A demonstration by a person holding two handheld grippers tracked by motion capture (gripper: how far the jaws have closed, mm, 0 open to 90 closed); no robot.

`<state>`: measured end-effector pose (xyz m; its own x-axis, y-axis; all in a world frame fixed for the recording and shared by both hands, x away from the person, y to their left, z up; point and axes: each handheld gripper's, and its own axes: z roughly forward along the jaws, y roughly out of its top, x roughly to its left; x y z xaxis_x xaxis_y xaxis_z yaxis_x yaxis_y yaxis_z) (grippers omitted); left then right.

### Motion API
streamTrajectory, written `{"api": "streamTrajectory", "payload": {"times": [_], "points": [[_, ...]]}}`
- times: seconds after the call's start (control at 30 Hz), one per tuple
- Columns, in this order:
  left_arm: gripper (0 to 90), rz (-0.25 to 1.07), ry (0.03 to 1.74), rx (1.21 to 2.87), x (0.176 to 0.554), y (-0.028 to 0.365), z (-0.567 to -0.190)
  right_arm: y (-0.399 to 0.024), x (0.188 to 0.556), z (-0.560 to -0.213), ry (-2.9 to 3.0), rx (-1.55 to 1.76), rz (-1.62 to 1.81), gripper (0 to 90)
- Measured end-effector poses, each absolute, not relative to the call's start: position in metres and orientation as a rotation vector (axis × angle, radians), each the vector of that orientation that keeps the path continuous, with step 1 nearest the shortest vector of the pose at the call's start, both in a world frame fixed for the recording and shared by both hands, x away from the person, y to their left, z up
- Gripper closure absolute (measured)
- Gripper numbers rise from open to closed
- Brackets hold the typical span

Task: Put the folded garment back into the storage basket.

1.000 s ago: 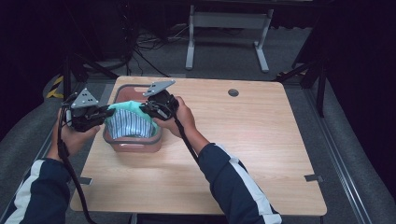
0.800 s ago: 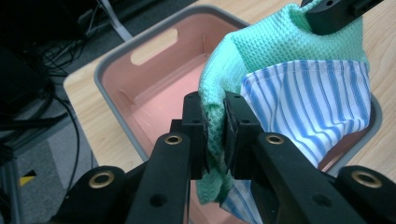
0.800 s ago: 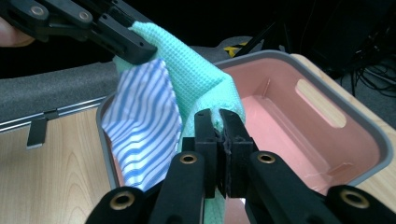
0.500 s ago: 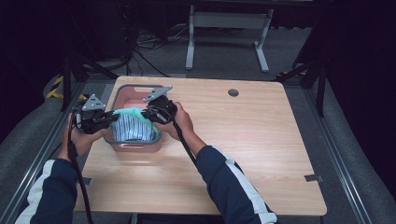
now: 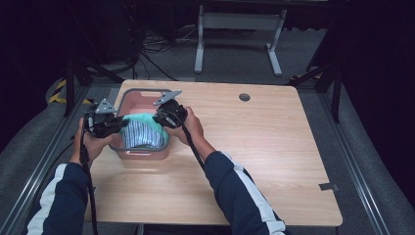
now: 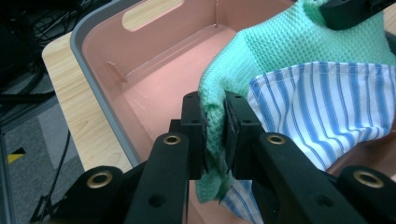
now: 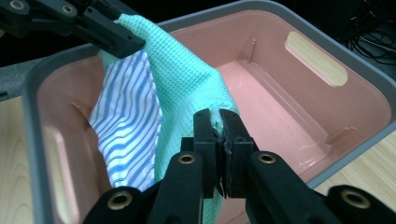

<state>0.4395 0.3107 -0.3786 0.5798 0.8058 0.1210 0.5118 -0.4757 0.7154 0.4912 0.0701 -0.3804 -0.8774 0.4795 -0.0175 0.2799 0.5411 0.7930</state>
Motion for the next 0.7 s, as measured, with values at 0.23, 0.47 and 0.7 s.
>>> {"api": "streamTrajectory", "payload": {"times": [0.23, 0.47, 0.7], "points": [[69.3, 0.633, 1.090, 2.185, 0.449, 0.302, -0.383, 0.072, 0.497, -0.386, 2.529, 0.662, 1.193, 80.9], [54.1, 0.669, 1.115, 2.147, 0.450, 0.298, -0.382, 0.069, 0.499, -0.384, 2.495, 0.678, 1.168, 75.1], [49.2, 0.673, 1.094, 2.162, 0.448, 0.293, -0.379, 0.062, 0.499, -0.382, 2.485, 0.699, 1.162, 72.6]]}}
